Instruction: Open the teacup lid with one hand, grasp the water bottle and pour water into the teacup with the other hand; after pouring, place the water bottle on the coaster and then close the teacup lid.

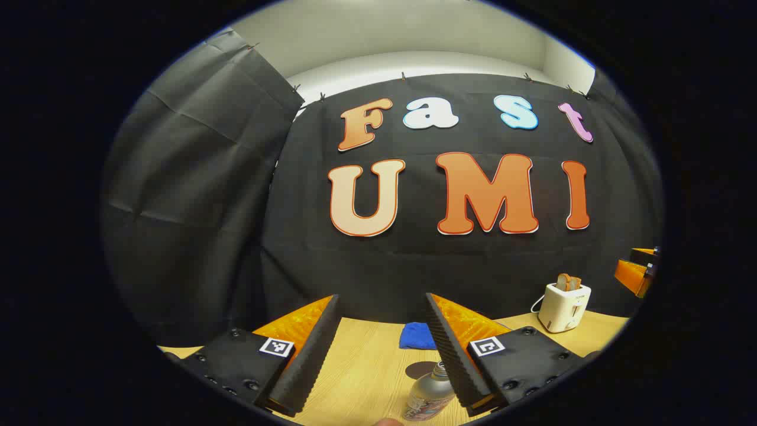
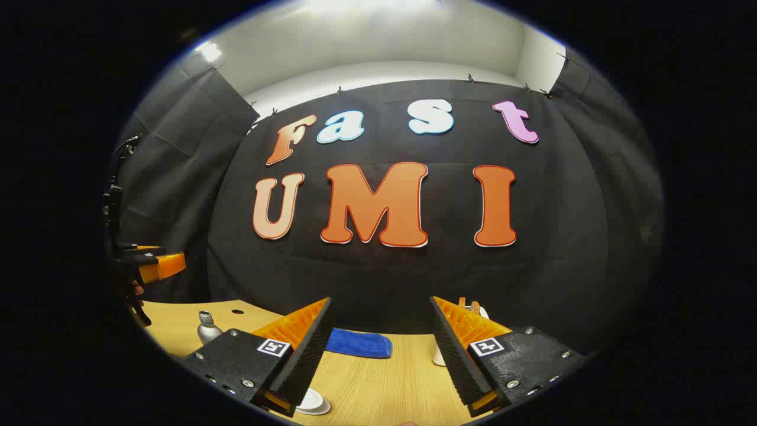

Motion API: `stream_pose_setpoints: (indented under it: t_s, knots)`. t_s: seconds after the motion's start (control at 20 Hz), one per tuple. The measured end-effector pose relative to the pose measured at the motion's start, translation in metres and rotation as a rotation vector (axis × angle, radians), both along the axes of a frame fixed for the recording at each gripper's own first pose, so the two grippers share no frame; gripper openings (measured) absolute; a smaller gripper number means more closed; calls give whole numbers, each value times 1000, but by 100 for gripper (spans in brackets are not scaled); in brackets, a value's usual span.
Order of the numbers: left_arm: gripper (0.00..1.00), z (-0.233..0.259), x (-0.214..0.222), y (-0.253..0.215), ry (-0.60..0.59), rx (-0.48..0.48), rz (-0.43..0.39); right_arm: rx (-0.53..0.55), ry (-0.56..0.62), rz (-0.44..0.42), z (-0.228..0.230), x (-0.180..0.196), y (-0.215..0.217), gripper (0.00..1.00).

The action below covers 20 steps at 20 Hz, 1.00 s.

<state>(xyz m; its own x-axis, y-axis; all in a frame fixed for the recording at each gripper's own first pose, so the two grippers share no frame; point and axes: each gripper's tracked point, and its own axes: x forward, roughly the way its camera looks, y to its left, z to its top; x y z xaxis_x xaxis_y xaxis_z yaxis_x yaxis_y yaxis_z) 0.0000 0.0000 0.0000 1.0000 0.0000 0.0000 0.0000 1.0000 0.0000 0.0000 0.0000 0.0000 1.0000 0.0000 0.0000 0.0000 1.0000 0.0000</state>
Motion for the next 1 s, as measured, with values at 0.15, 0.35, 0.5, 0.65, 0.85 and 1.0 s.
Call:
stream_pose_setpoints:
  t_s: [0.15,0.35,0.5,0.65,0.85,1.0]
  knots:
    - [89,-2,-1,1,2,-21,1,1,-6,2,4,-1,0,95]
    - [93,-6,-1,2,17,-31,5,-8,-25,4,13,-4,0,95]
    - [93,-4,-1,9,10,-35,18,-14,-22,1,12,-5,1,95]
    - [93,-1,-1,10,5,-49,19,-14,-13,2,12,-6,1,95]
    - [88,5,0,13,25,-96,3,-51,-32,-4,32,-10,1,95]
    - [89,7,3,14,37,-107,-10,-59,-37,-4,37,-10,3,95]
